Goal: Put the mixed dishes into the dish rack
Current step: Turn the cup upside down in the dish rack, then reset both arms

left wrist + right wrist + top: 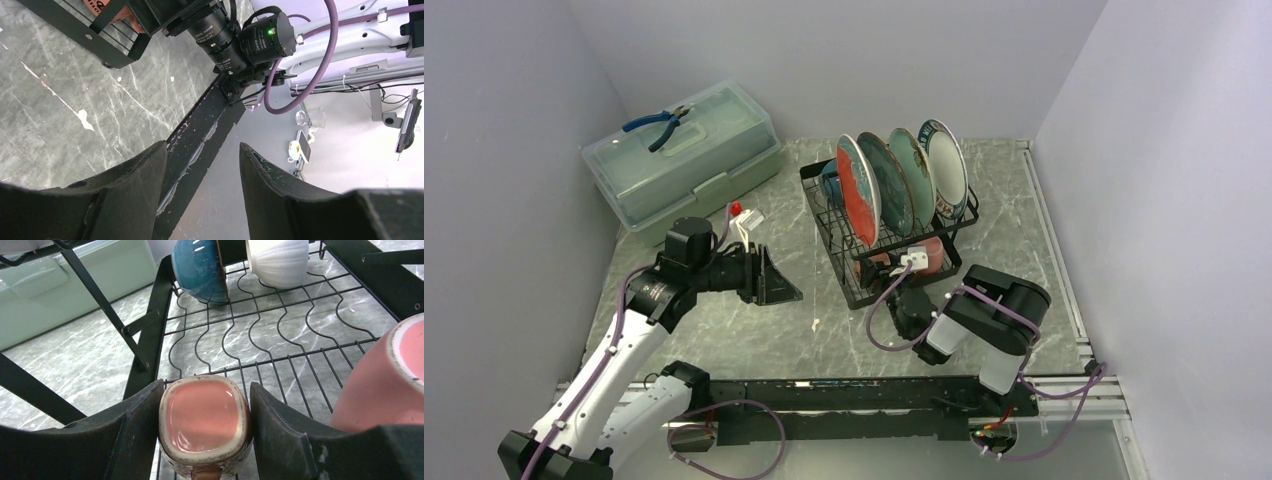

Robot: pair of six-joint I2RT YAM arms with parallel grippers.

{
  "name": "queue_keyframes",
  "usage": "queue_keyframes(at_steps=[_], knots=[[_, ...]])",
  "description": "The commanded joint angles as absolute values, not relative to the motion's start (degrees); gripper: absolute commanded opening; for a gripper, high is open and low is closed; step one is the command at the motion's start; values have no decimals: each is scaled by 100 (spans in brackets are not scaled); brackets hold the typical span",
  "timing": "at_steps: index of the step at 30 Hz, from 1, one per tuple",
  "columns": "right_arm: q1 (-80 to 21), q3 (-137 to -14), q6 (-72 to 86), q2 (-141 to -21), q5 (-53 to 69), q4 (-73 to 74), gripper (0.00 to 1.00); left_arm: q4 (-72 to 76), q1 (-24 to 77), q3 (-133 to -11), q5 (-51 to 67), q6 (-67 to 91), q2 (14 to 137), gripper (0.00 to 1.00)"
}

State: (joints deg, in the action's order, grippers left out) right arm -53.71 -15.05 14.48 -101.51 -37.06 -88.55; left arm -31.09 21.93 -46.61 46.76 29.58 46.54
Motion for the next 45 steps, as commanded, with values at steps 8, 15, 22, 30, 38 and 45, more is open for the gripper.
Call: queue_keyframes(at_steps=[8, 15, 22, 30, 38, 45], knots=[[-5454, -1434, 1500, -10186, -3905, -9133, 57, -2992, 2171, -4631, 4865, 2931, 4540, 60], [-5550, -1516, 1386, -9678, -3964, -8687, 77, -3032, 2171, -4649, 4829, 2901, 4518, 60], [-5661, -1505, 1215, -9342, -4010, -8579, 98, -3049, 2171, -4649, 4799, 2908, 4484, 60], [-6042, -1539, 717, -8632, -4293, -7952, 99, -3189, 2171, -4719, 4667, 2817, 4447, 60], [-6125, -1532, 1351, -6759, -4174, -5286, 100, -3472, 2171, -4957, 4302, 2560, 4518, 70], [-6125, -1788, 1831, -5026, -3751, -2570, 100, -3793, 2171, -5289, 3679, 2223, 4737, 99]])
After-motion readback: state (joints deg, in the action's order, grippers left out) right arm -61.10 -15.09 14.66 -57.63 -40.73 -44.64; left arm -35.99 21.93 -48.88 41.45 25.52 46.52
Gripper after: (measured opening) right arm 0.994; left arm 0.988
